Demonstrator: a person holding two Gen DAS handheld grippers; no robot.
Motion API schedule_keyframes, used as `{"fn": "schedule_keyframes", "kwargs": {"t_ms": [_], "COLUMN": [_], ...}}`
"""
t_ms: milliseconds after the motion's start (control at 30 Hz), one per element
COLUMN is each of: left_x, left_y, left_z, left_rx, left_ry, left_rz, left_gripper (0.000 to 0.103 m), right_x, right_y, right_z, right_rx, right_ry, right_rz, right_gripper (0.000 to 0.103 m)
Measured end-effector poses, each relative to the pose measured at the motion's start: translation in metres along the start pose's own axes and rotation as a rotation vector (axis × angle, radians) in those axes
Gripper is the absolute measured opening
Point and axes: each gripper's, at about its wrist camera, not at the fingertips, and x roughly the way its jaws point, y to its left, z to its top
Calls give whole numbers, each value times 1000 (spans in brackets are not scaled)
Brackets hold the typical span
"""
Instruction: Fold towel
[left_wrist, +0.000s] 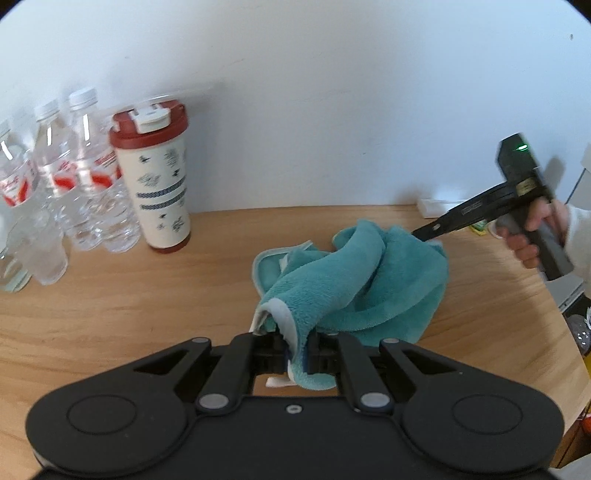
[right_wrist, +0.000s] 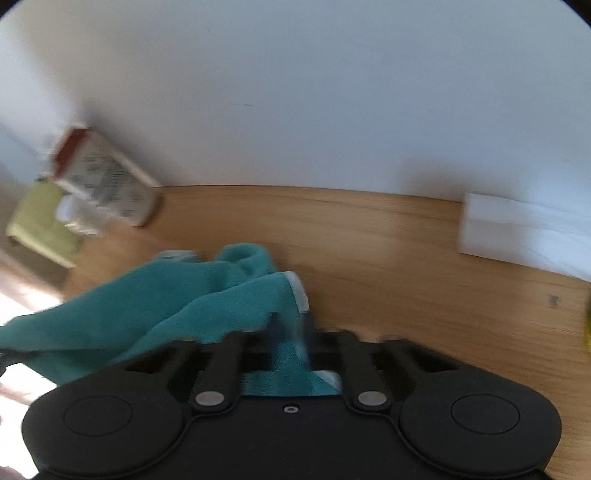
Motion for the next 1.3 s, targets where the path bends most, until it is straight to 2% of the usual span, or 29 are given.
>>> {"fn": "schedule_keyframes", "kwargs": {"t_ms": [200,333,400,467,533,567,600,667,733,800,900,1000,1133,1233,1300], "left_x": [-2,-5,-6,-6,-5,-5,-4,-2,-1,1,3,5,9,11,13], "left_y": [10,13,15,18,20,20,21,23,25,28,32,38,43,46,48], "left_z": [-4,-7,-8,-10,-11,-11,-12,-13,-15,-17,-18,-18,-18,-19,-19], "left_rx": [-13,-4,-2,2,8,11,14,14,6,-2,-9,-32,-53,-61,-63], "left_ry": [5,10,12,18,24,25,29,41,51,63,80,96,110,118,124], "left_rz": [16,12,9,-6,-16,-17,-13,-5,9,23,44,59,74,77,83], "left_gripper": [6,6,6,6,6,6,6,7,7,7,7,7,7,7,7], "right_x": [-39,-53,-56,-52,-48,-47,-47,-47,-45,-40,-25,-6,11,12,13], "right_y": [50,89,110,112,100,90,80,64,43,24,7,5,8,14,20], "right_z": [-8,-17,-22,-23,-22,-21,-20,-19,-15,-11,-5,-3,-2,-3,-4], "right_rx": [-53,-98,-161,-166,-123,-109,-108,-95,-56,-19,0,-33,-63,-85,-87], "right_ry": [-84,-118,-117,-123,-122,-131,-143,-168,-158,-168,-122,-56,21,95,130], "right_rz": [205,287,238,160,77,18,-28,-78,-67,-64,-48,-25,52,158,261], "right_gripper": [4,4,4,9,20,37,41,42,51,52,52,52,52,50,46]}}
